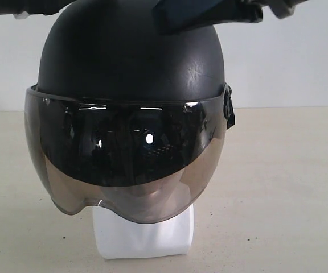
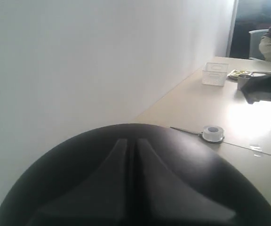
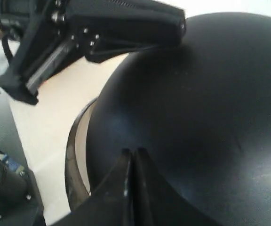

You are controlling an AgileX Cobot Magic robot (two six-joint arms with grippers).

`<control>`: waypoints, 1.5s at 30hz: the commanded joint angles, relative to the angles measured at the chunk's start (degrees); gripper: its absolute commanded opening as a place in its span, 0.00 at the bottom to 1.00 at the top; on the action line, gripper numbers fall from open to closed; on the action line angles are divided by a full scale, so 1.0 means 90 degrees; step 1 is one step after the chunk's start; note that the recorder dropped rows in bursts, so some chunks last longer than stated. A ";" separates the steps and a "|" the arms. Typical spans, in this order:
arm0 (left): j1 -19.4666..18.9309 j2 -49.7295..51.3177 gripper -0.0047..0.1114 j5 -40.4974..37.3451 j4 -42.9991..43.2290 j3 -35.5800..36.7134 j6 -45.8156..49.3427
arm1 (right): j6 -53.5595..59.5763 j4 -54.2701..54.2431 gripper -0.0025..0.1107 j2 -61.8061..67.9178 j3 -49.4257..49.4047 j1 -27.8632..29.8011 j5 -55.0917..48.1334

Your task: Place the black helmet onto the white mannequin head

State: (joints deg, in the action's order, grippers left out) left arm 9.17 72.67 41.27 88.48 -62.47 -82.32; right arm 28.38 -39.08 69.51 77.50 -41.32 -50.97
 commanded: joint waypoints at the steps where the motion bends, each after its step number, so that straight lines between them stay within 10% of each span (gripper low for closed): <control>1: -0.0408 0.0262 0.08 0.1115 -0.0087 -0.0431 -0.0042 | -0.1134 0.1542 0.02 0.0091 0.0272 -0.0729 -0.0004; 11: -0.0915 0.1077 0.08 0.2886 0.0109 -0.1504 -0.0559 | -0.1644 0.2123 0.02 0.0761 0.1133 -0.1335 -0.0452; 45: -0.0941 0.1748 0.08 0.3188 0.1274 -0.1845 -0.1217 | -0.1783 0.1706 0.02 0.1367 0.1586 -0.1335 -0.1502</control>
State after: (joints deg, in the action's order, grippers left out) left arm 0.52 87.79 69.73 96.59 -79.19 -92.24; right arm 12.98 -24.20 81.55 91.29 -53.22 -62.66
